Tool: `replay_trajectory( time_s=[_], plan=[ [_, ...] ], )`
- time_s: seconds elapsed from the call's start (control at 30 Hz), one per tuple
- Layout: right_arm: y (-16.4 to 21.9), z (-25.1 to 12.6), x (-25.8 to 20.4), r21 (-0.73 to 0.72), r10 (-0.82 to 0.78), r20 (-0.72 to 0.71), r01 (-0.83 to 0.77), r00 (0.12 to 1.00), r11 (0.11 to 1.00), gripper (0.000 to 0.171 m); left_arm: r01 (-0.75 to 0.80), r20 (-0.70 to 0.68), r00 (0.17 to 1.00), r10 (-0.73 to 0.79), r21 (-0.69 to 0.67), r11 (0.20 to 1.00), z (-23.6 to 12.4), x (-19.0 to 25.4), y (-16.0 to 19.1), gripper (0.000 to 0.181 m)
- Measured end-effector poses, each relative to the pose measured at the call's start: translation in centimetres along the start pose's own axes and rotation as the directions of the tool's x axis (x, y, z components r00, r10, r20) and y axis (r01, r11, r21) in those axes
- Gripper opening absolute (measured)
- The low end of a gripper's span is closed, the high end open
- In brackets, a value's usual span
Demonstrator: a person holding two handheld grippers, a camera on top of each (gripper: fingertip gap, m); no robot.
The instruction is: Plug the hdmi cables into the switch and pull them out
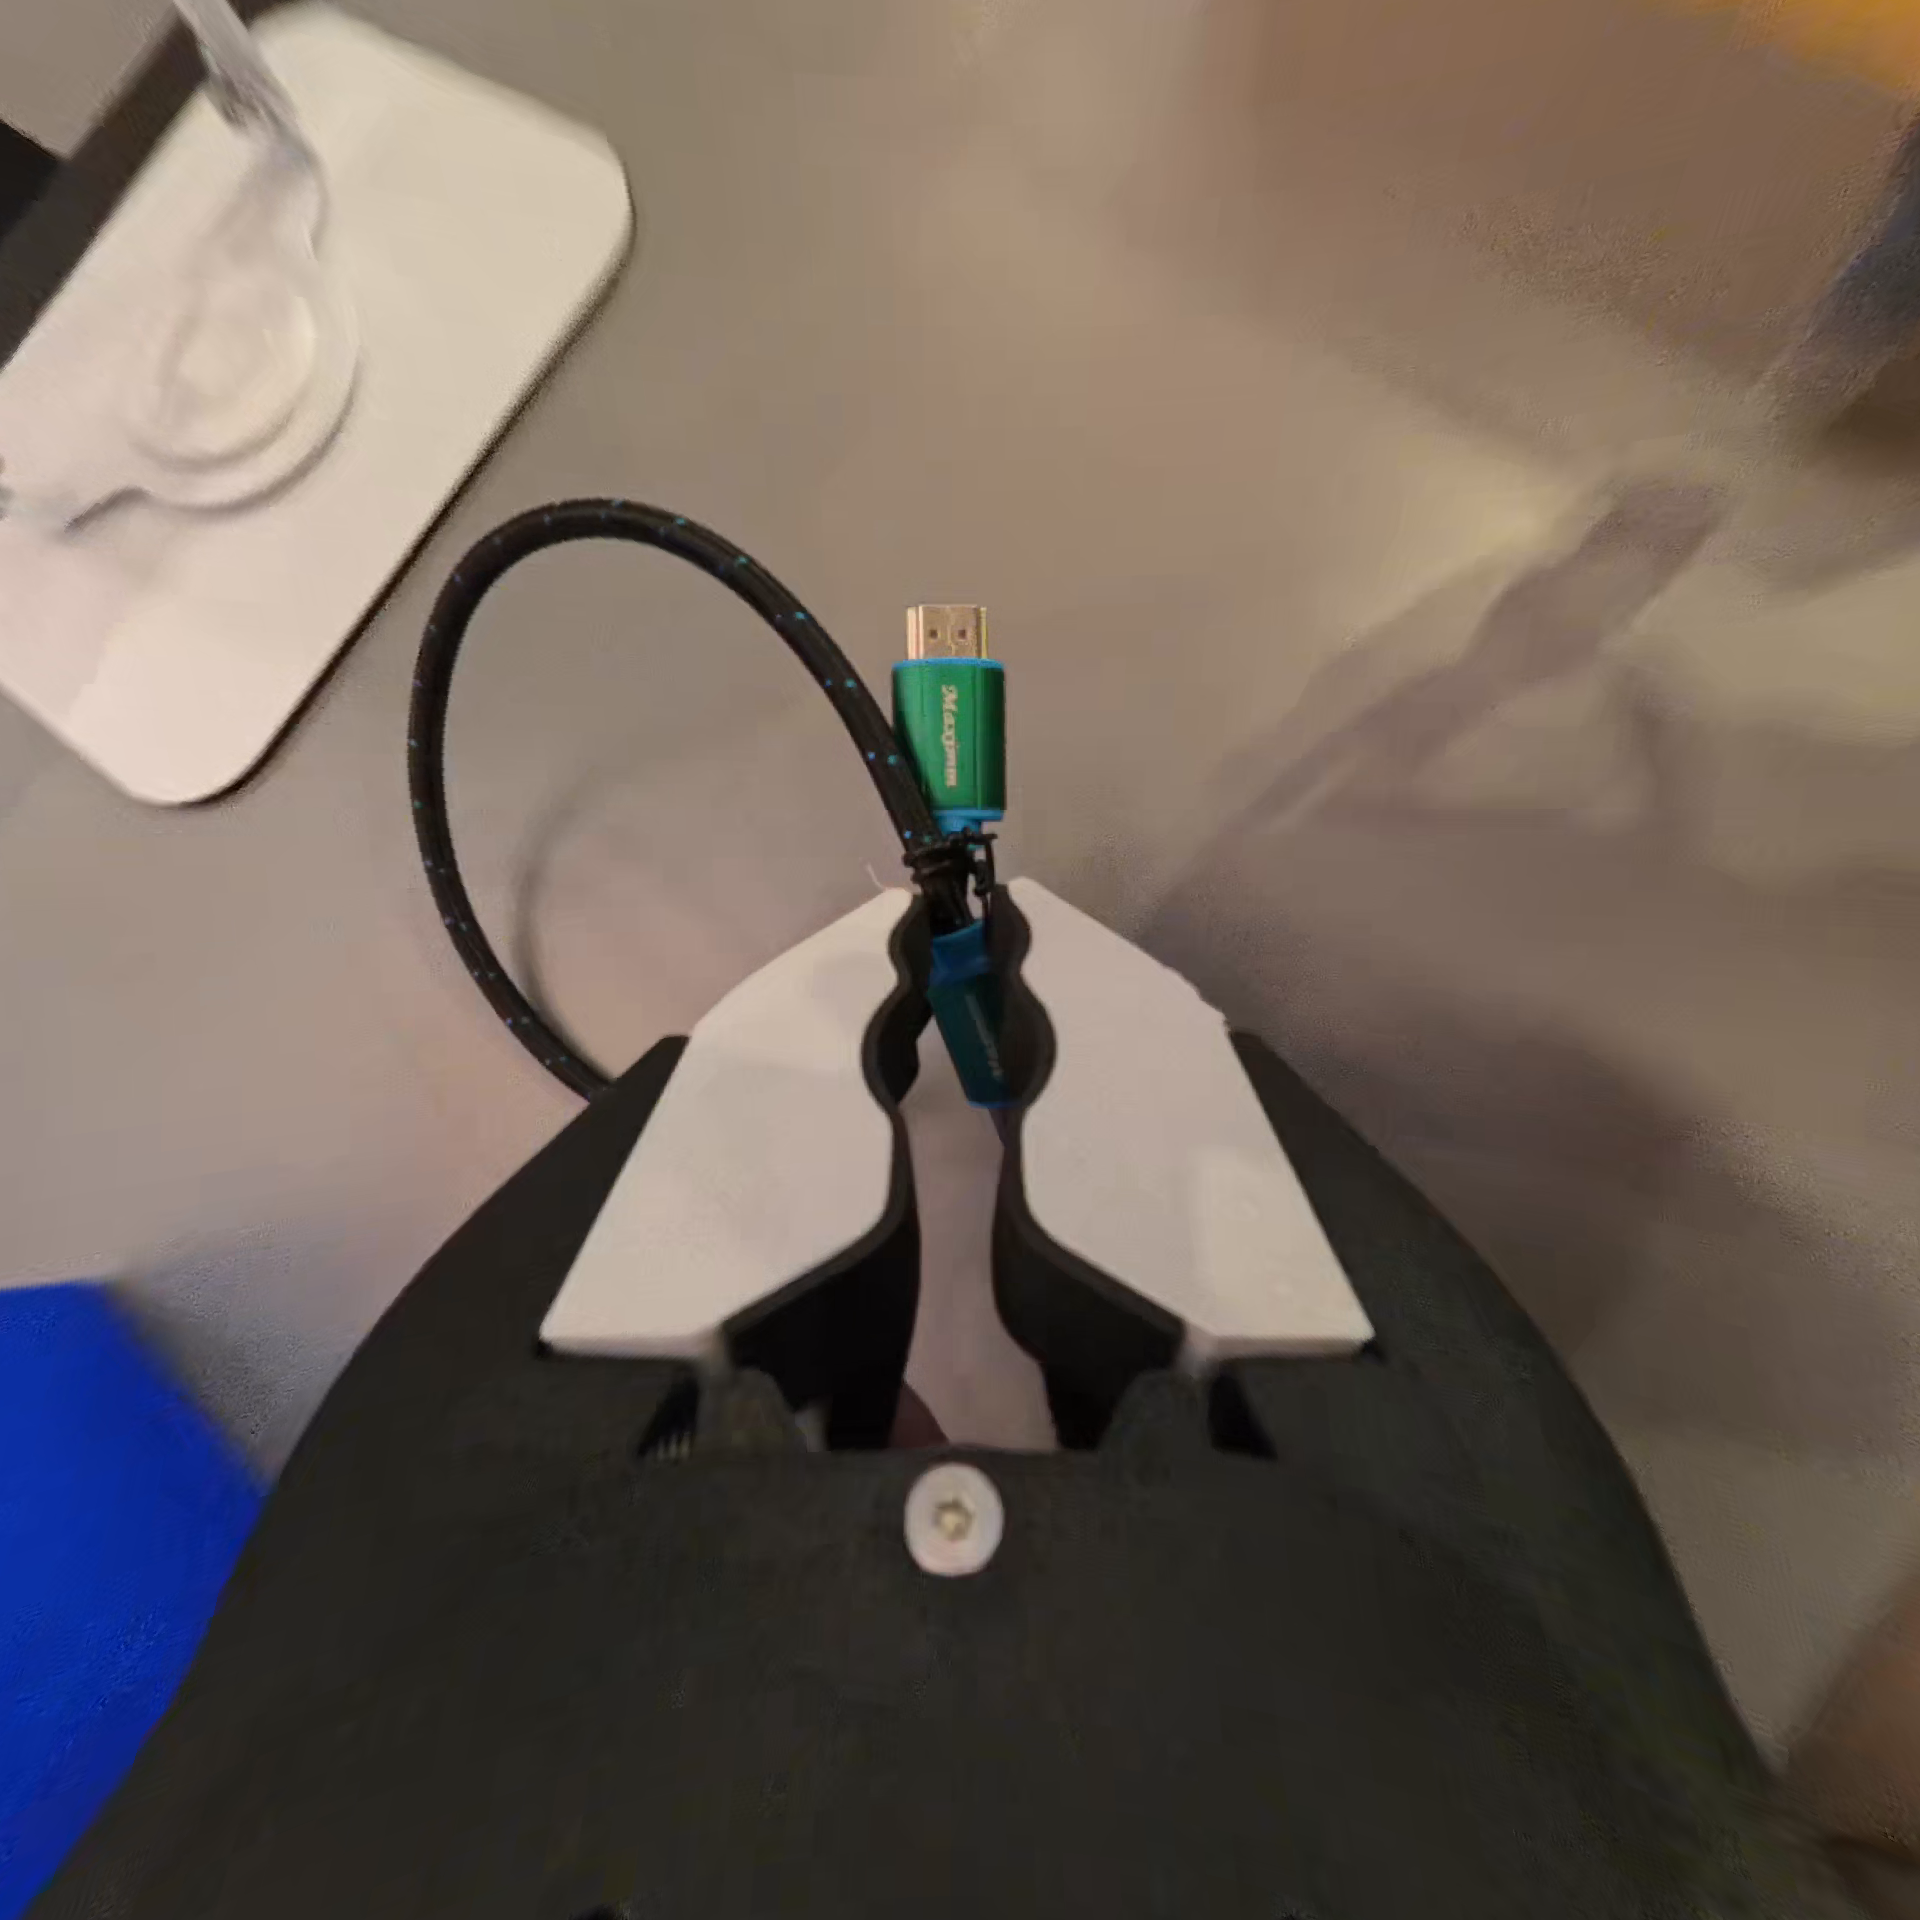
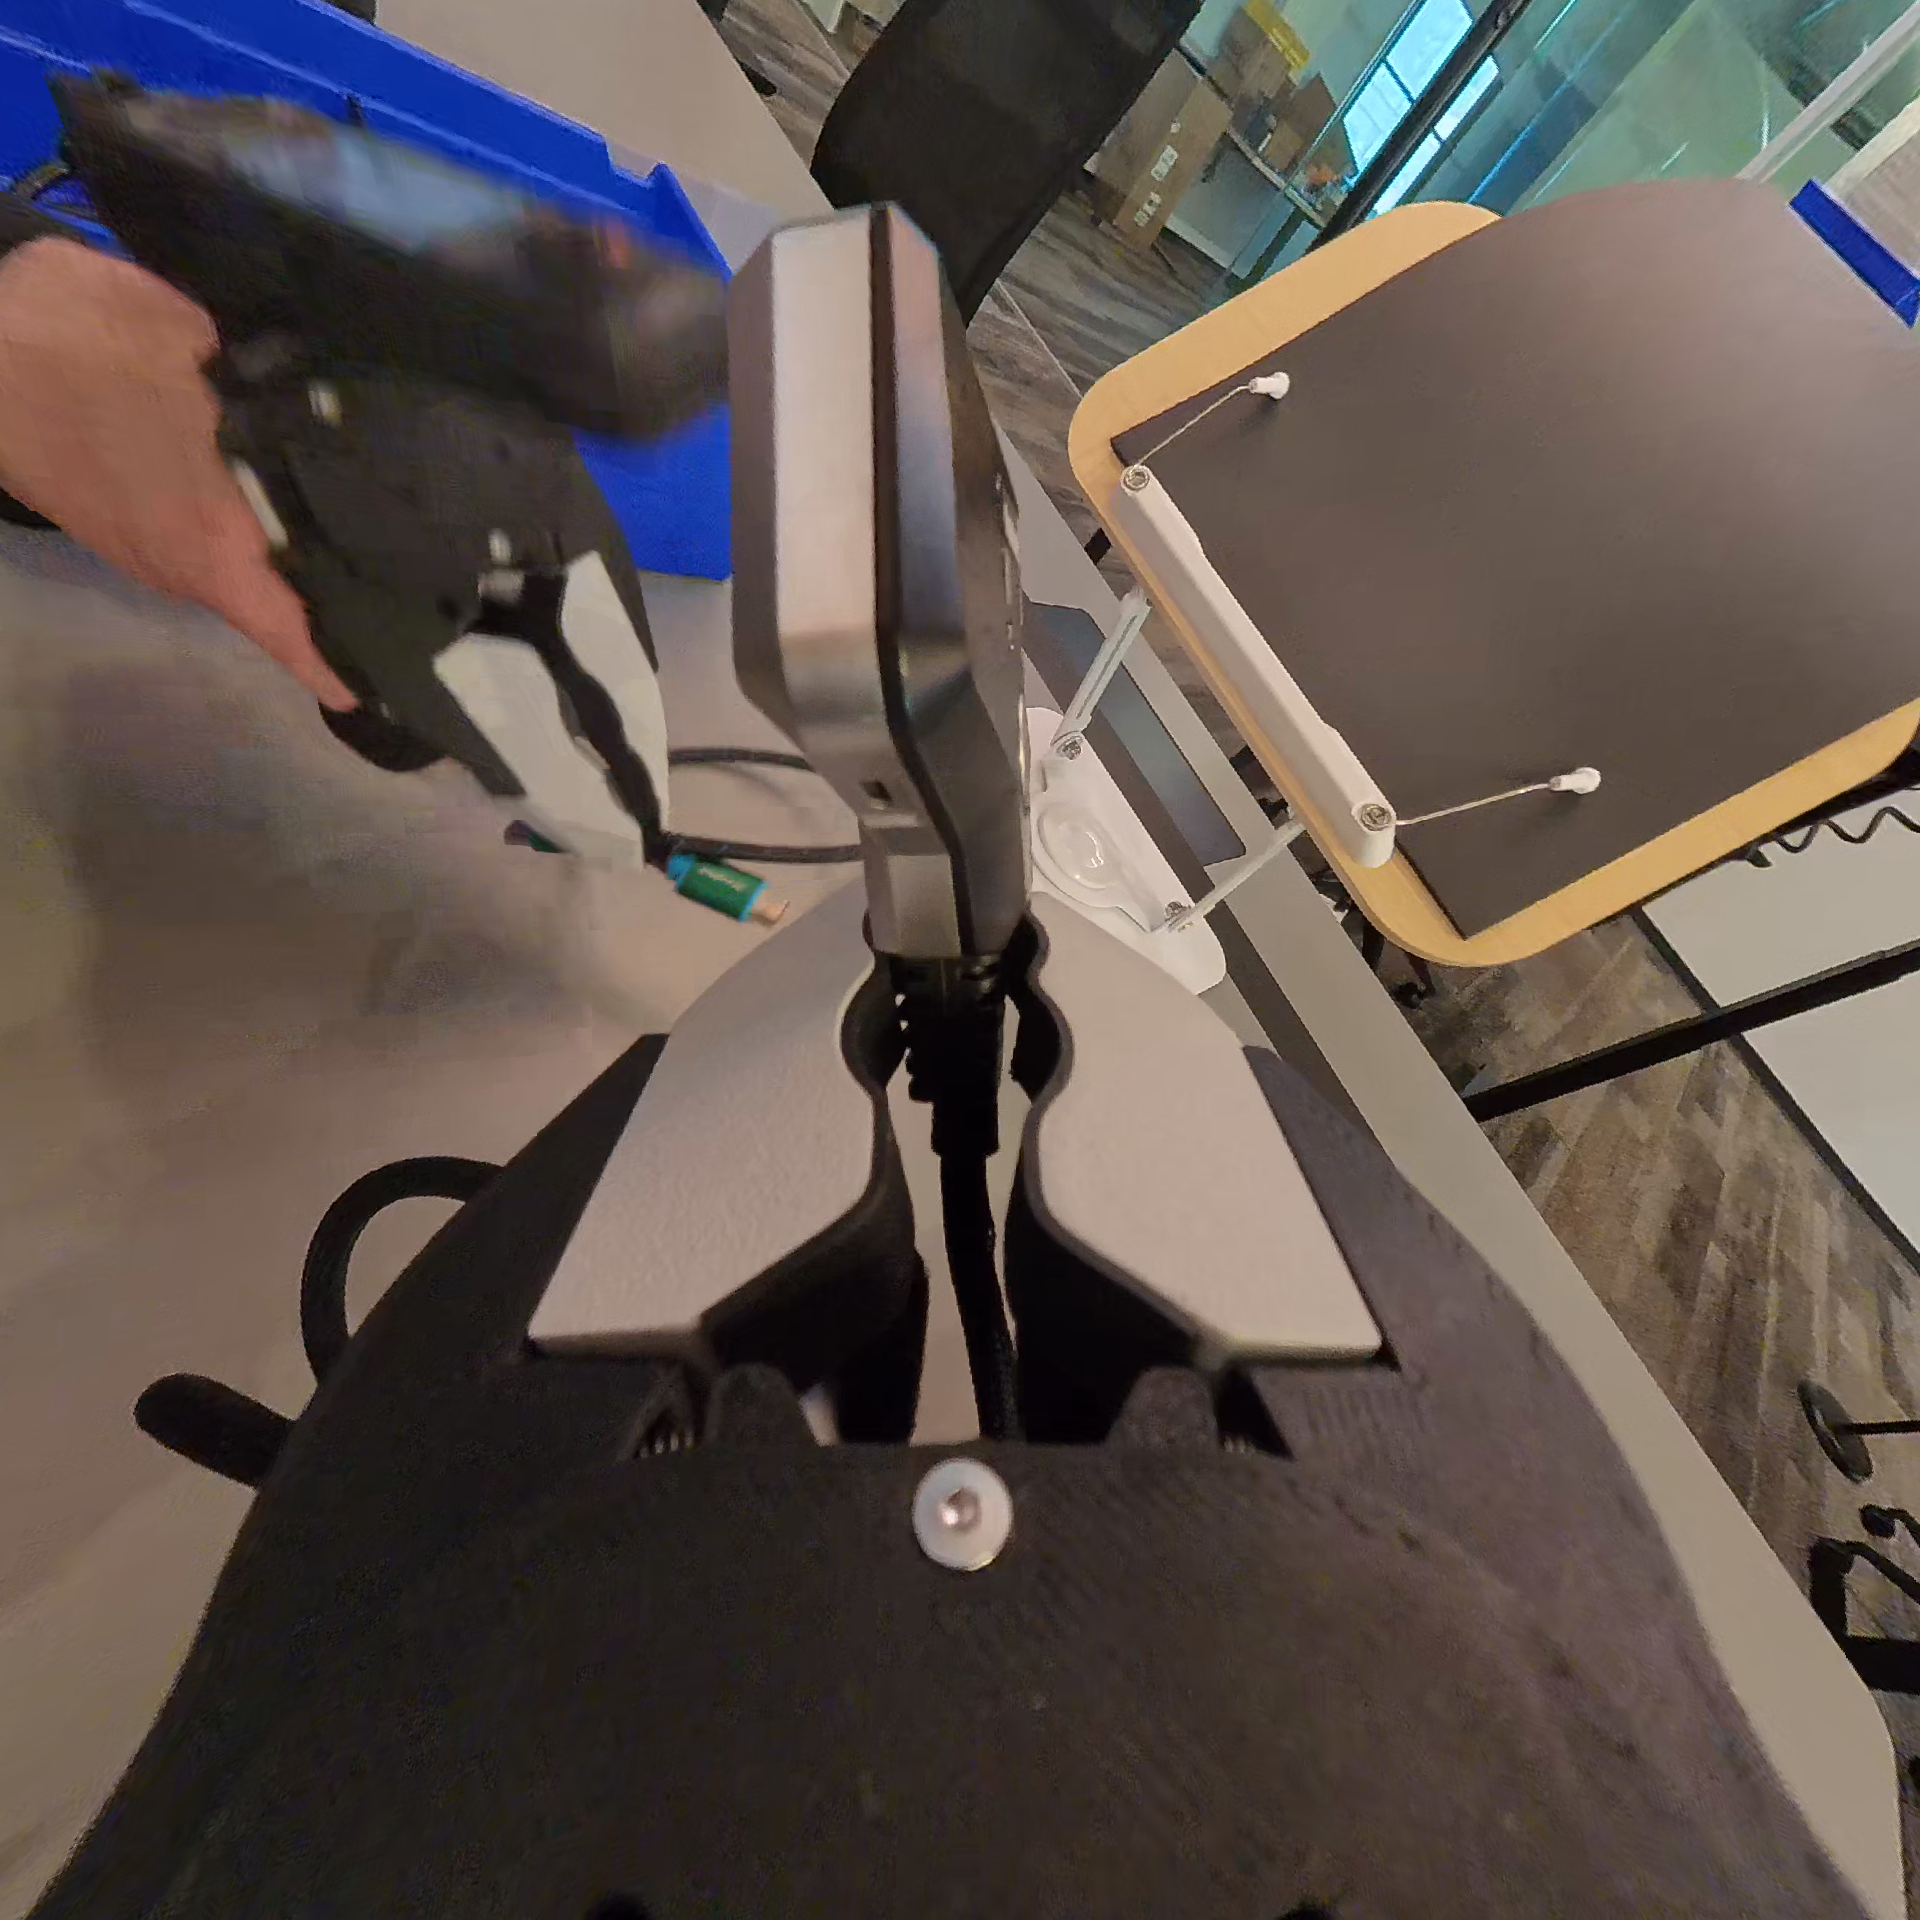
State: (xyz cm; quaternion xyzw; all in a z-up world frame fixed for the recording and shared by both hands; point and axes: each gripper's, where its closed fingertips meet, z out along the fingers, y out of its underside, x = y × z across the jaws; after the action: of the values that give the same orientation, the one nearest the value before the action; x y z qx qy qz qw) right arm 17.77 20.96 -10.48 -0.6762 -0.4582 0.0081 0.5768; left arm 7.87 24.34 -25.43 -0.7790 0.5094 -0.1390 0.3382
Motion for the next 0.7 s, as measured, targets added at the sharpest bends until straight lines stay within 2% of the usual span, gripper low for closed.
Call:
replay_trajectory(
  time_s=[0.03,0.07,0.1,0.13,0.17,0.2,0.23,0.3,0.37,0.43,0.5,0.53,0.63,0.7],
  plan=[
    [0.0,-0.1,0.1,0.003,0.004,-0.002,-0.004,1.0,1.0,0.016,0.098,-0.085,0.992,-0.089,0.109,0.989,-1.1,0.5,-1.9,0.01],
    [0.0,-0.2,0.2,0.007,0.008,-0.003,-0.008,1.0,1.0,0.016,0.194,-0.205,0.968,-0.146,0.237,0.952,-2.6,1.3,-4.1,0.01],
    [-0.1,-0.3,0.3,0.012,0.013,-0.005,-0.013,1.0,1.0,0.017,0.311,-0.331,0.924,-0.189,0.368,0.876,-4.7,1.6,-6.4,0.01],
    [-0.2,-0.4,0.4,0.017,0.019,-0.006,-0.018,1.0,1.0,0.017,0.46,-0.458,0.856,-0.241,0.459,0.76,-6.9,1.2,-8.3,0.01],
    [-0.3,-0.5,0.5,0.023,0.023,-0.008,-0.022,1.0,0.999,0.017,0.624,-0.588,0.75,-0.302,0.479,0.617,-8.6,0.3,-9.2,0.01],
    [-0.4,-0.6,0.6,0.026,0.025,-0.009,-0.025,1.0,0.999,0.016,0.754,-0.695,0.63,-0.347,0.44,0.488,-9.3,-0.7,-9.1,0.01],
    [-0.4,-0.6,0.6,0.028,0.026,-0.009,-0.026,1.0,0.999,0.016,0.834,-0.755,0.53,-0.386,0.382,0.399,-9.1,-1.5,-8.3,0.01],
    [-0.5,-0.6,0.6,0.028,0.025,-0.008,-0.025,1.0,0.999,0.017,0.895,-0.754,0.435,-0.493,0.298,0.333,-6.5,-2.2,-5.4,0.011],
    [-0.5,-0.5,0.4,0.025,0.024,-0.004,-0.023,1.0,0.999,0.017,0.909,-0.732,0.406,-0.547,0.262,0.324,-4.8,-1.9,-3.0,0.011],
    [-0.4,-0.4,0.3,0.02,0.02,-0.001,-0.02,1.0,1.0,0.017,0.91,-0.654,0.409,-0.636,0.237,0.342,-2.9,-1.8,-0.6,0.014],
    [-0.4,-0.3,0.2,0.016,0.015,0.002,-0.015,1.0,1.0,0.017,0.906,-0.622,0.42,-0.661,0.244,0.346,-3.0,-1.5,0.1,0.015],
    [-0.4,-0.2,0.1,0.015,0.014,0.002,-0.014,1.0,1.0,0.017,0.89,-0.56,0.455,-0.692,0.251,0.381,-2.9,-1.4,0.6,0.016],
    [-0.4,-0.2,0.1,0.013,0.013,0.003,-0.013,1.0,1.0,0.017,0.794,-0.377,0.603,-0.704,0.197,0.575,-2.5,0.3,2.6,0.026],
    [-0.3,-0.1,0.1,0.008,0.015,0.005,-0.015,1.0,1.0,0.017,0.758,-0.314,0.646,-0.696,0.152,0.635,-2.8,1.4,3.6,0.032]
  ],
)
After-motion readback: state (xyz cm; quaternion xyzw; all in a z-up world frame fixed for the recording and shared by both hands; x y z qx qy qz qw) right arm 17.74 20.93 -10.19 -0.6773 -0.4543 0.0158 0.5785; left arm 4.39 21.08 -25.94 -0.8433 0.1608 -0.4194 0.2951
